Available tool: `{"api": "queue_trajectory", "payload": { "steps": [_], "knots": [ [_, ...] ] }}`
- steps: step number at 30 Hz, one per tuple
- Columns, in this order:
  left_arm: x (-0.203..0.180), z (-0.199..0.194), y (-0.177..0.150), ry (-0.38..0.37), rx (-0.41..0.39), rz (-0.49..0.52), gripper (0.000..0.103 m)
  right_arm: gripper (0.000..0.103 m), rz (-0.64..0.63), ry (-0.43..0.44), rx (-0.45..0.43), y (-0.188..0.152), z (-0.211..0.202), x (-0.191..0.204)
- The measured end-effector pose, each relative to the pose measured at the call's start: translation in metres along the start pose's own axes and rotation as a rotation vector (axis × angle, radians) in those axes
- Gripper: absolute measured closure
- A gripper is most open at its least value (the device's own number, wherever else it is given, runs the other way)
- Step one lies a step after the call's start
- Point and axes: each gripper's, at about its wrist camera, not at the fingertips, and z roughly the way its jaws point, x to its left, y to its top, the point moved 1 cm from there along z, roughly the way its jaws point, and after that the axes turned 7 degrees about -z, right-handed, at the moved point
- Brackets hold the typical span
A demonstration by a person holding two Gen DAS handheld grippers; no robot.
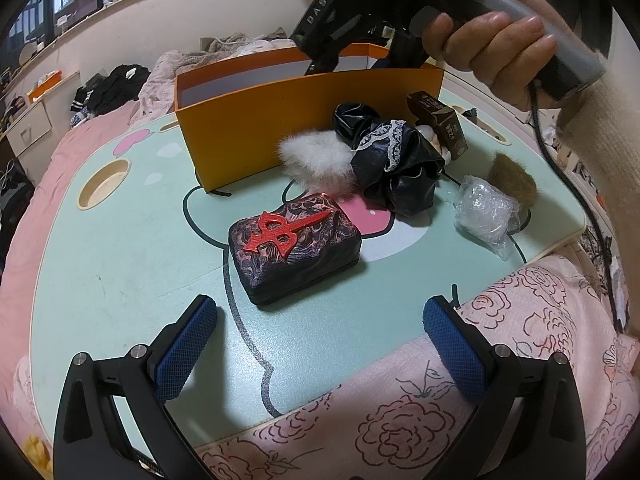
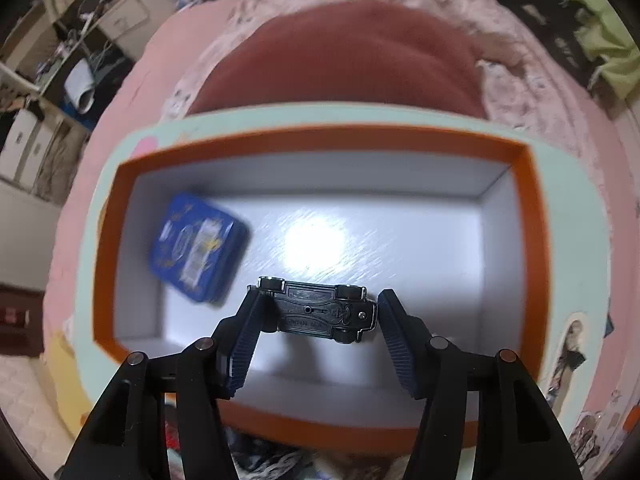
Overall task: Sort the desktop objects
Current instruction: 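Reach the right gripper into the box and grasp the green toy car, then lift the green car out and set it beside the red-emblem case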
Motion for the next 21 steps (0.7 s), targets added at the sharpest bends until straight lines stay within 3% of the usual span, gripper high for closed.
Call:
{"api": "queue_trajectory", "payload": {
  "steps": [9, 15, 21],
  "knots": [
    [0.0, 0.0, 0.0, -0.003, 0.0, 0.003, 0.0, 0.045, 0.035, 0.093, -0.17, -0.008, -0.044, -0.013],
    [0.0, -0.001, 0.001, -0.005, 0.001, 0.005, 0.0, 0.045, -0.022, 0.086, -0.333, -0.054, -0.095, 0.011],
    [0.0, -0.001, 0.001, -0.008, 0.003, 0.009, 0.0, 0.045, -0.12, 0.082, -0.292, -0.112, -0.082, 0.042]
  ]
}}
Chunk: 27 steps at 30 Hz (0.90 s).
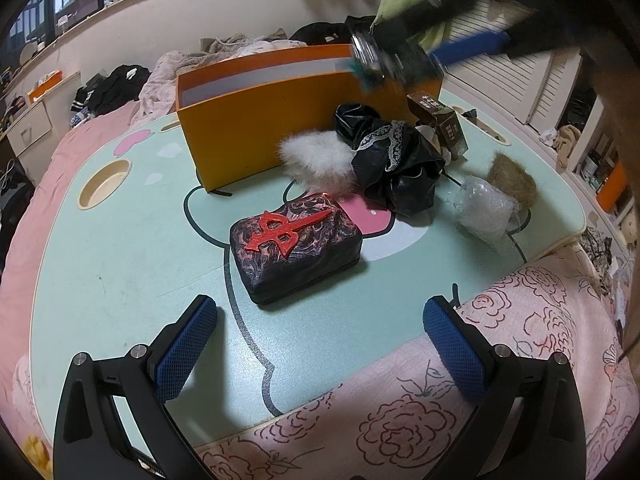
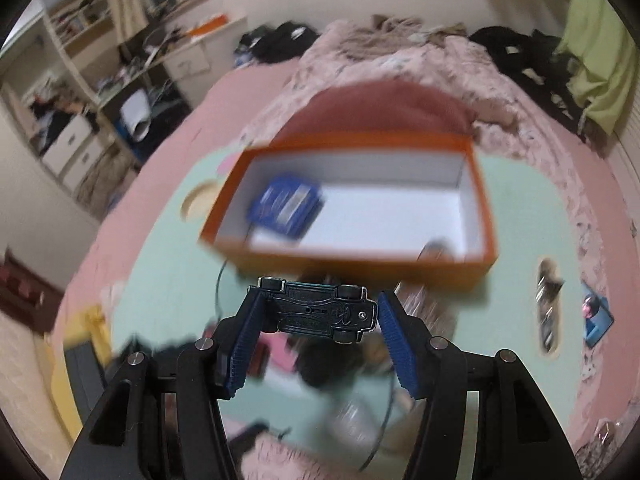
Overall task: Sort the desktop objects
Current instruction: 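Lift the green car out and set it beside the red-emblem case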
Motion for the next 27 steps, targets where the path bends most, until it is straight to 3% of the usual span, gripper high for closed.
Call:
{"api": "queue_trajectory", "payload": {
  "steps": [2, 6, 9, 13, 18, 23, 27],
  "knots": [
    [0.0, 0.0, 0.0, 0.0, 0.001, 0.001, 0.0, 0.045, -0.049, 0.017, 0.025, -0.015, 0.009, 0.012],
    [0.0, 0.0, 0.0, -0.002, 0.001, 0.003, 0.0, 0.045, -0.109, -0.045, 0.054, -0.026, 0.028, 0.018],
    [0.0, 0.0, 0.0, -0.004, 0.001, 0.005, 0.0, 0.044, -0.129, -0.022, -0.004, -0.028, 0.019, 0.017],
    [0.001, -0.001, 0.0, -0.004, 0.002, 0.006, 0.0, 0.026, -0.136, -0.019, -0.132, -0.036, -0.009, 0.016],
    [0.001, -0.001, 0.0, -0.006, 0.003, 0.008, 0.0, 0.026, -0.105, -0.147, -0.21, -0.076, -0.024, 0.003],
    [0.001, -0.001, 0.0, -0.008, 0.005, 0.013, 0.0, 0.021, -0.094, -0.172, -0.203, -0.122, -0.027, -0.006],
    [0.001, -0.001, 0.001, -0.01, 0.005, 0.014, 0.0, 0.015, -0.14, -0.331, -0.195, -0.155, -0.022, -0.002]
  ]
}}
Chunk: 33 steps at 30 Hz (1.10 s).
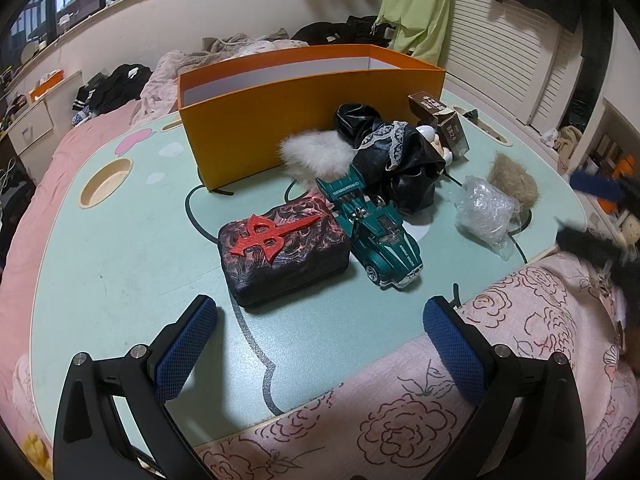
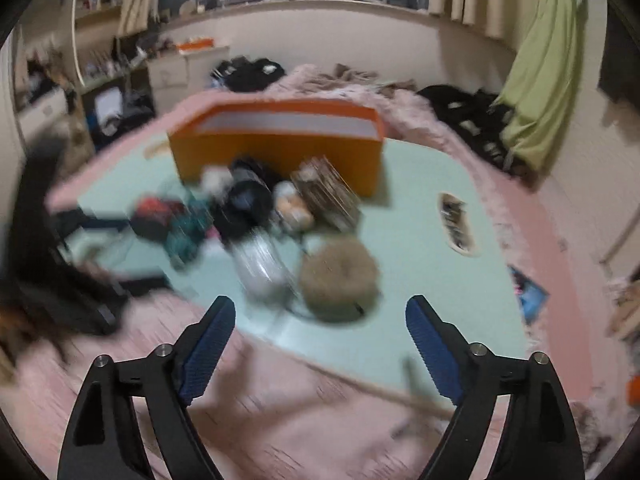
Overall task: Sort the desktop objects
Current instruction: 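Lift the green car out and set it beside the red-emblem case, then move the left gripper over the box toward the blue tin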
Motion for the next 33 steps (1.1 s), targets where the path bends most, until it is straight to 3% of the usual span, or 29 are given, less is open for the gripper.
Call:
{"api": "queue_trajectory", "payload": {
  "steps": [2, 5, 9, 24, 28, 33],
  "knots": [
    [0.0, 0.0, 0.0, -0.001, 0.001, 0.003, 0.0, 0.015, -0.025, -0.005, 0.04, -0.016, 0.012, 0.006],
    [0.002, 0.0, 0.0, 0.002, 0.002, 0.001, 0.0, 0.009, 0.016, -0.012, 0.03, -0.021, 0.021, 0.004],
    [0.001, -0.001, -0.001, 0.006, 0.0, -0.004, 0.0, 0.0, 0.077, 0.047, 0.046, -0.023, 0.03, -0.013],
    [0.004, 0.0, -0.001, 0.006, 0.005, 0.007, 0.0, 0.0, 0.067, 0.056, 0.028, -0.023, 0.027, -0.014],
    [0.005, -0.006, -0.002, -0.043, -0.006, -0.002, 0.0, 0.0, 0.066, 0.059, 0.026, -0.023, 0.026, -0.014],
    [0.013, -0.031, 0.001, -0.112, -0.077, -0.003, 0.0, 0.0, 0.065, 0.06, 0.026, -0.023, 0.026, -0.014]
  ]
}}
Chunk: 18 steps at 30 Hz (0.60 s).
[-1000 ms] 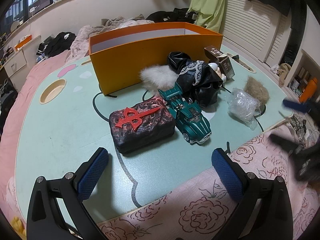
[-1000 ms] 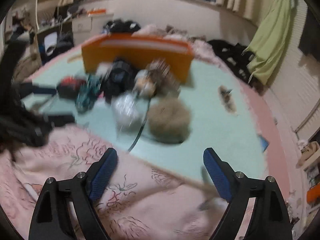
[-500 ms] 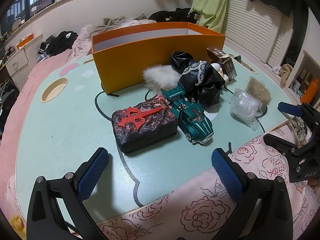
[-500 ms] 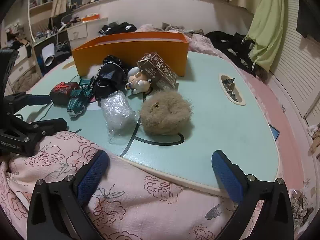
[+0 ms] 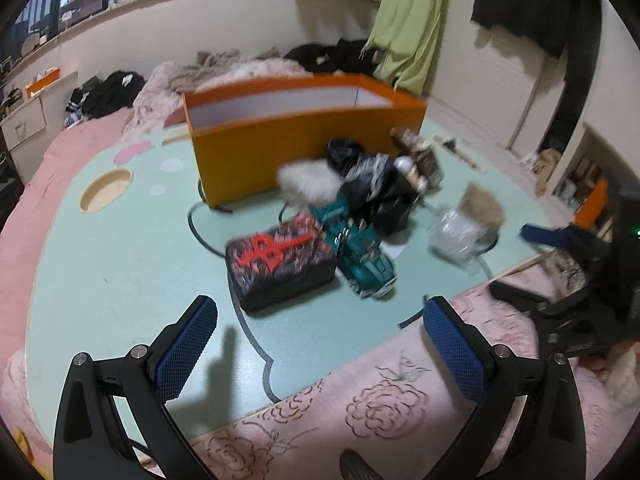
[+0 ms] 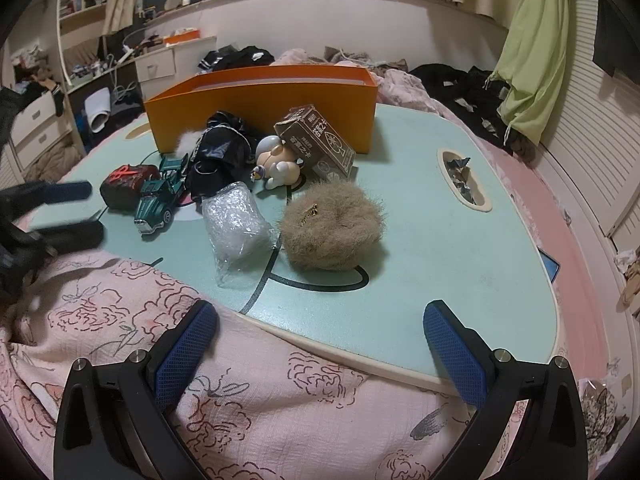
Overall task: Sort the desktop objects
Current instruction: 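Move the left gripper over the box toward the blue tin, then close the left gripper on the blue tin inside the box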
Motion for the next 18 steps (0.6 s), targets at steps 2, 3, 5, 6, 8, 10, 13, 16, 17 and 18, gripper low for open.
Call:
{"api": "queue_trajectory", "payload": {
  "steps": [2, 3, 5, 6, 8, 10, 13, 16, 17, 18],
  "knots": [
    [0.001, -0.013, 0.009, 0.002, -0.042, 0.007, 0.0, 0.0, 0.0, 0.001, 0.0, 0.0, 0.001, 0.0],
    [0.002, -0.022, 0.019, 0.019, -0.071, 0.014, 0.0, 0.0, -0.001, 0.001, 0.0, 0.0, 0.0, 0.0],
    [0.003, -0.031, 0.038, 0.049, -0.095, 0.029, 0.004, 0.0, -0.001, 0.002, -0.001, 0.0, 0.0, 0.0],
    [0.004, -0.035, 0.052, 0.073, -0.104, 0.036, 0.011, 0.0, -0.001, 0.003, -0.001, 0.001, 0.001, 0.001],
    [0.004, -0.034, 0.079, 0.094, -0.092, 0.048, 0.026, 0.0, -0.002, 0.003, -0.001, 0.001, 0.001, 0.001],
    [0.008, -0.021, 0.113, 0.092, -0.022, 0.038, 0.04, 0.0, -0.002, 0.003, -0.001, 0.001, 0.001, 0.002],
    [0.015, 0.012, 0.149, 0.077, 0.107, 0.002, 0.044, 0.0, -0.002, 0.004, -0.001, 0.001, 0.001, 0.002],
    [0.025, 0.066, 0.18, 0.162, 0.243, -0.037, 0.044, 0.0, -0.003, 0.005, -0.002, 0.001, 0.001, 0.002],
    [0.026, 0.076, 0.184, 0.189, 0.269, -0.035, 0.044, 0.0, -0.003, 0.005, -0.002, 0.001, 0.001, 0.002],
    [0.028, 0.093, 0.189, 0.23, 0.313, -0.032, 0.044, 0.0, -0.003, 0.005, -0.002, 0.001, 0.001, 0.002]
  ]
}}
